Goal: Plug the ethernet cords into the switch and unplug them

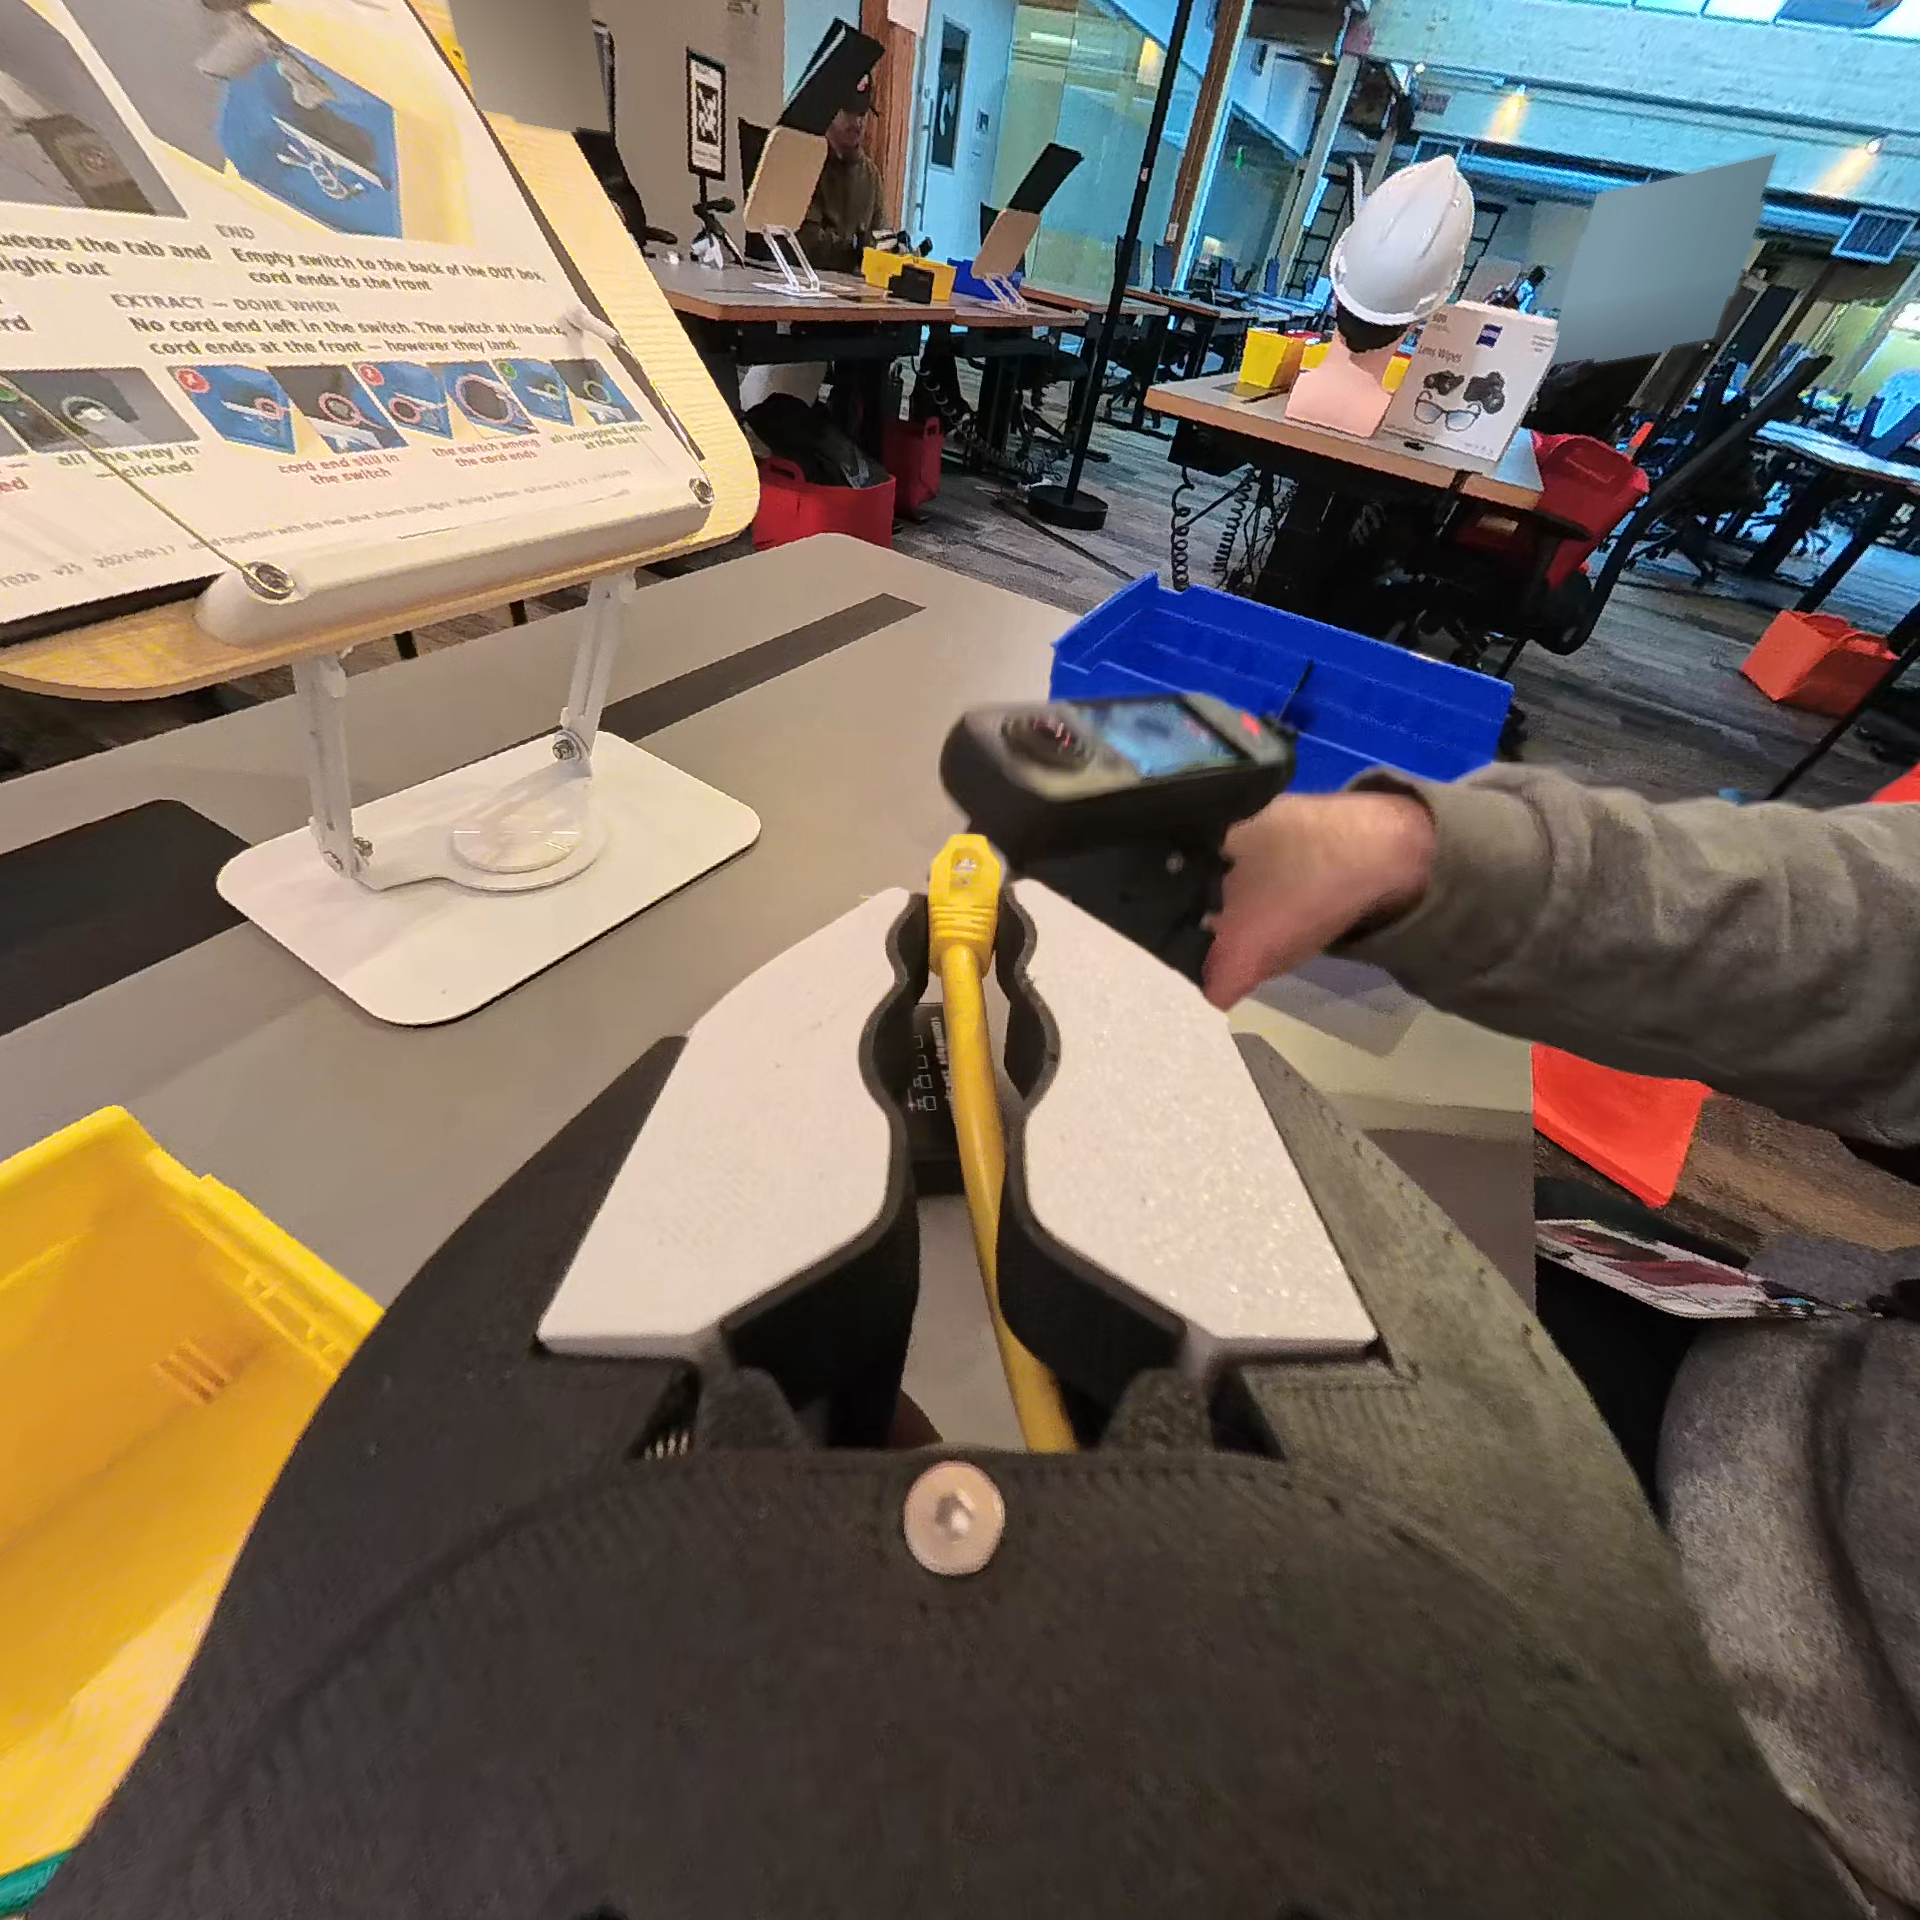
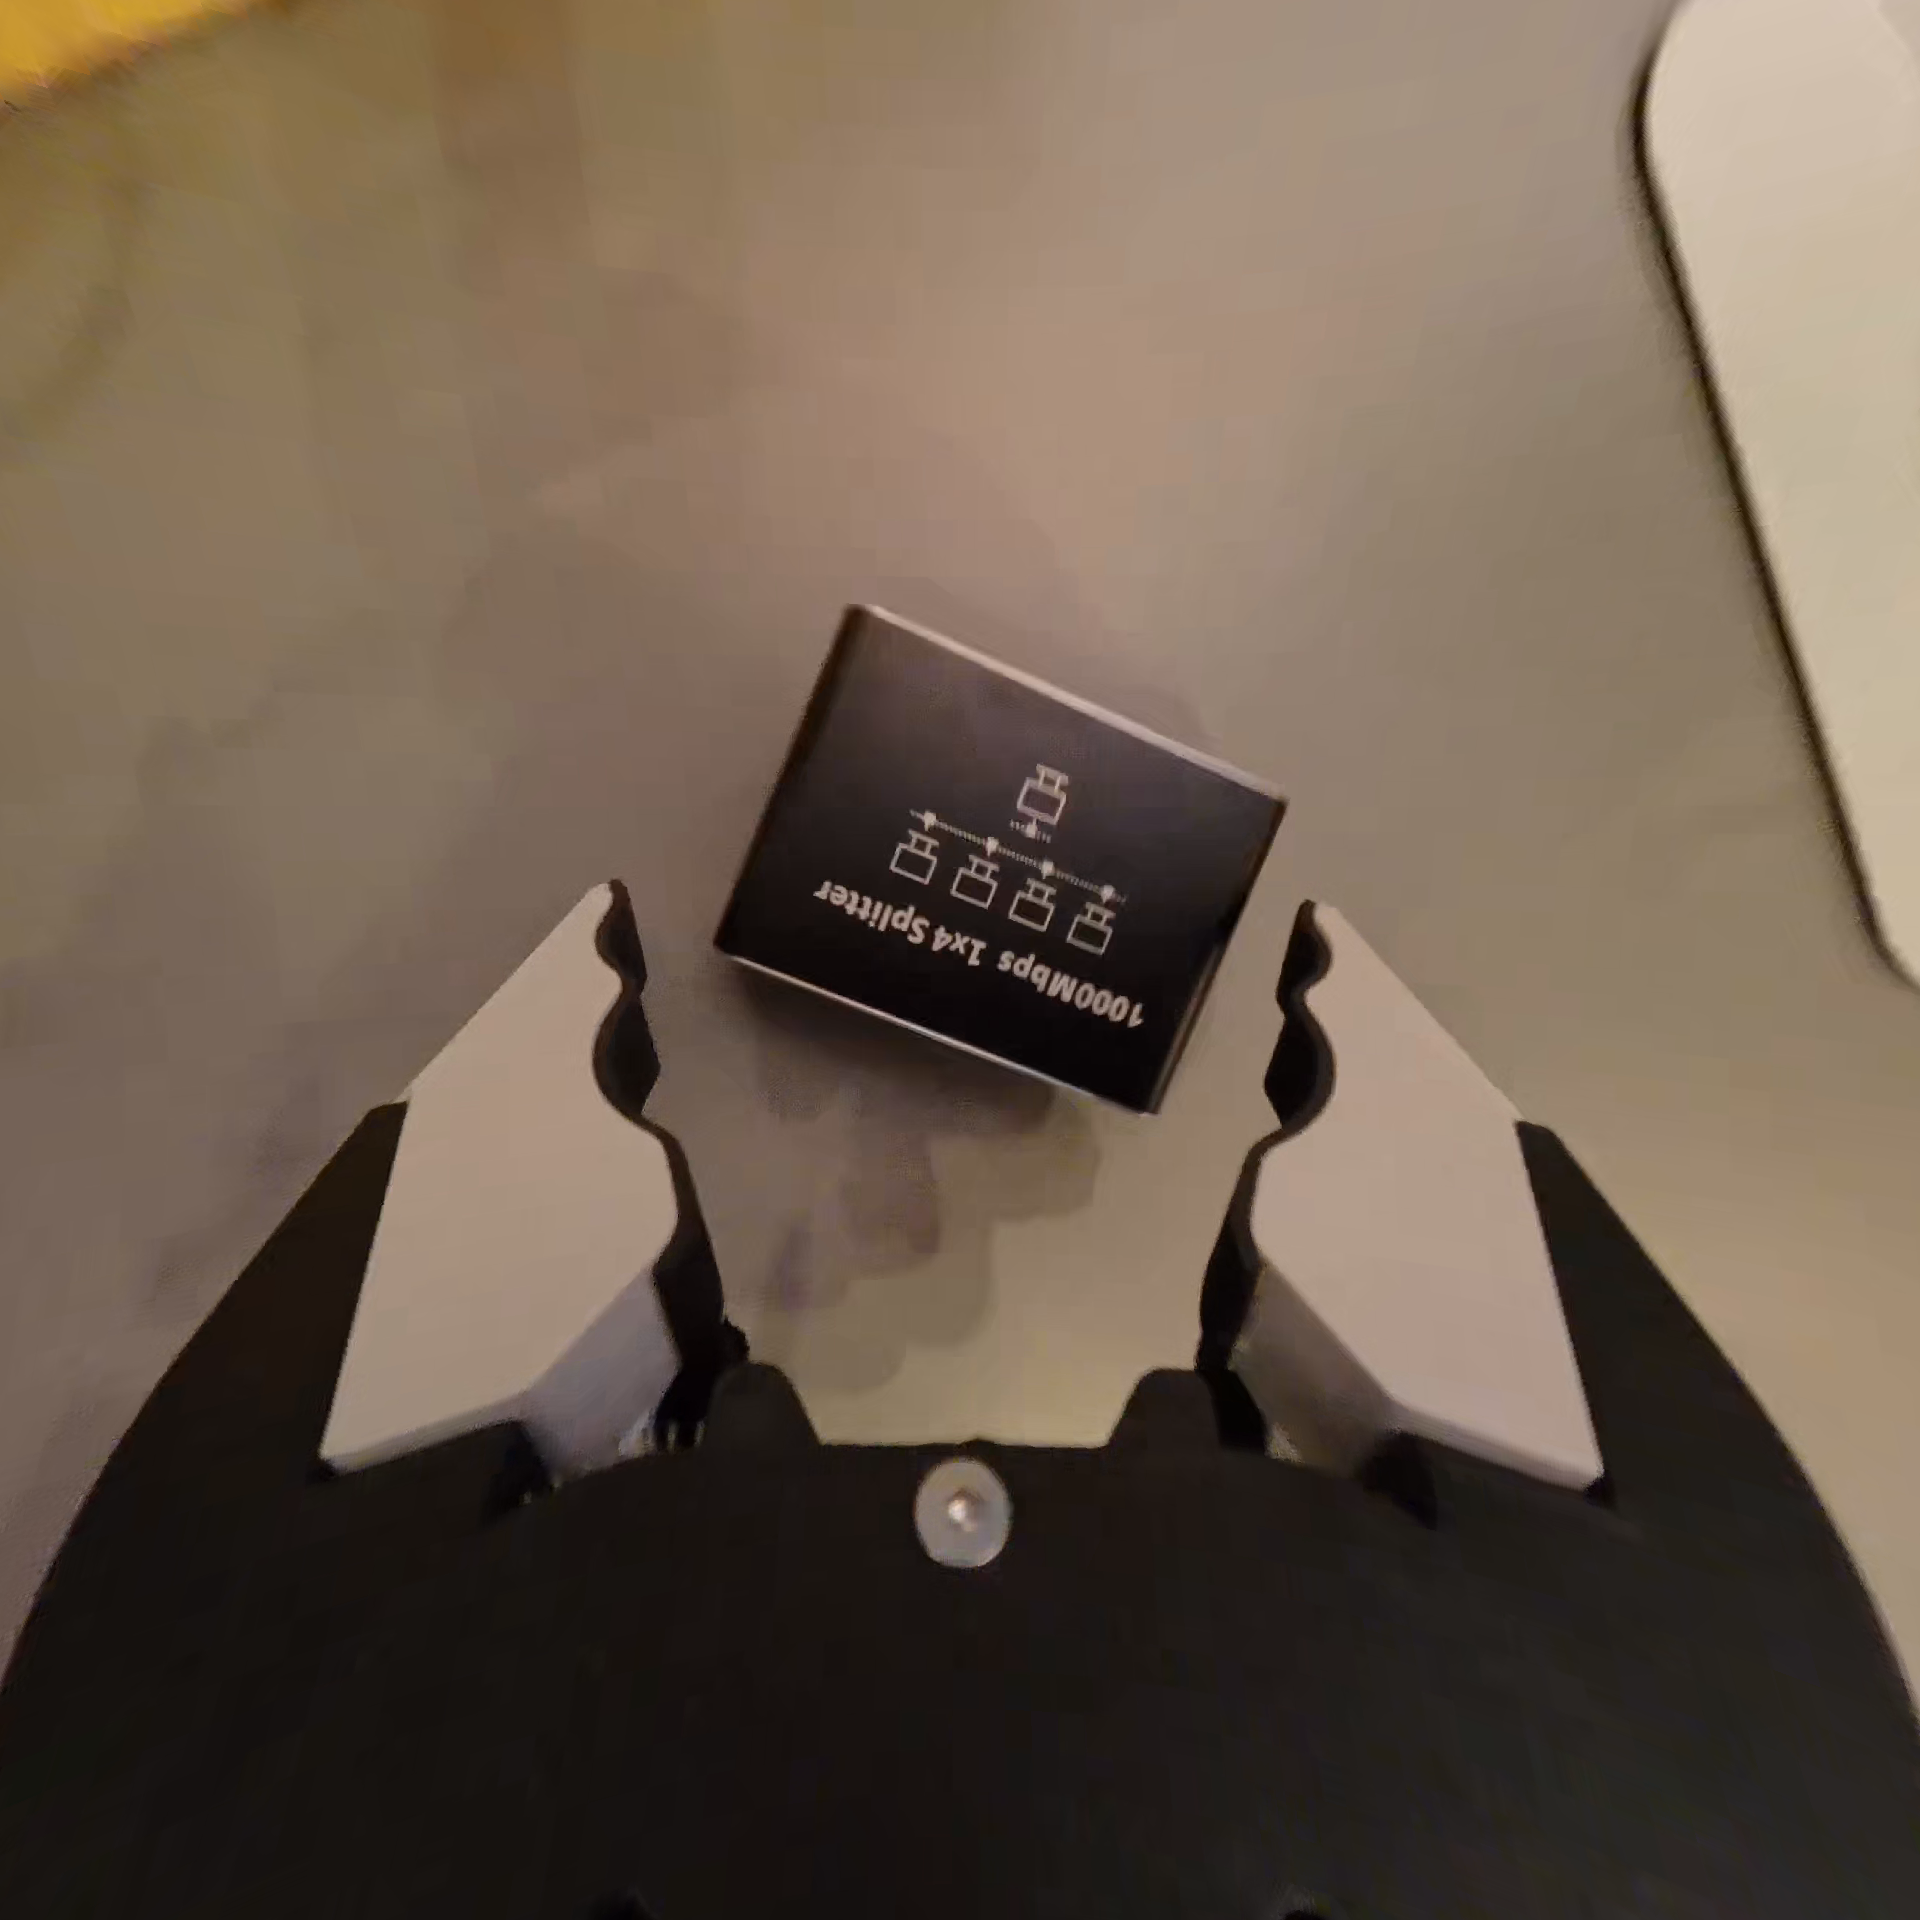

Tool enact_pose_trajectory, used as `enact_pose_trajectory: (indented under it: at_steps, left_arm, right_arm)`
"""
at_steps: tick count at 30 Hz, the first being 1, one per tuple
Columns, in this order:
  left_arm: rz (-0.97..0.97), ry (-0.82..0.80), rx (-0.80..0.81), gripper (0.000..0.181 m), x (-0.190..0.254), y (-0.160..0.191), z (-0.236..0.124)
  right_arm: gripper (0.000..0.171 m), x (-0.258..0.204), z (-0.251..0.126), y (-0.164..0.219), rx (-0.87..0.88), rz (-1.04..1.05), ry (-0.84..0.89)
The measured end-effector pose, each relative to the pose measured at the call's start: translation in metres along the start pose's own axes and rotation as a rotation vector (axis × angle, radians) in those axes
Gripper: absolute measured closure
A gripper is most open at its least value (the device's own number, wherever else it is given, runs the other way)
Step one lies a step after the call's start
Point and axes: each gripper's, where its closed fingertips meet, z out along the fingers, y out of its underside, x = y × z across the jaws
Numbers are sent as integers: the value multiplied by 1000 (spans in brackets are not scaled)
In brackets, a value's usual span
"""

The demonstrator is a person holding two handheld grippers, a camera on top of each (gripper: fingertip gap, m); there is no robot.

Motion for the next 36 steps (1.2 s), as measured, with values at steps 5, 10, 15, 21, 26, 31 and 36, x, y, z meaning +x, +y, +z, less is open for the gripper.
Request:
enact_pose_trajectory:
  at_steps: [5, 10, 15, 21, 26, 31, 36]
  left_arm:
    - [14, 13, -12, 169, 7, 2, 4]
    - [24, 13, -2, 169, 8, -3, 2]
    - [22, 18, 0, 169, 9, -2, 2]
    - [33, 19, 6, 170, 12, -6, 2]
    - [48, 23, 12, 169, 17, -11, 1]
    - [59, 32, 19, 169, 22, -15, 0]
    - [68, 53, 18, 169, 30, -16, 3]
  right_arm:
    - [70, 8, 15, -4, 108, 156, 63]
    - [70, 4, 15, -6, 174, 156, 30]
    - [71, -8, 7, -3, 217, 170, -60]
    - [70, -13, 0, 12, 203, 120, -60]
    - [70, -23, -4, 23, 167, 4, -39]
    - [70, -38, -11, 33, 149, -83, -58]
    - [71, -55, -20, 45, 142, -144, -94]
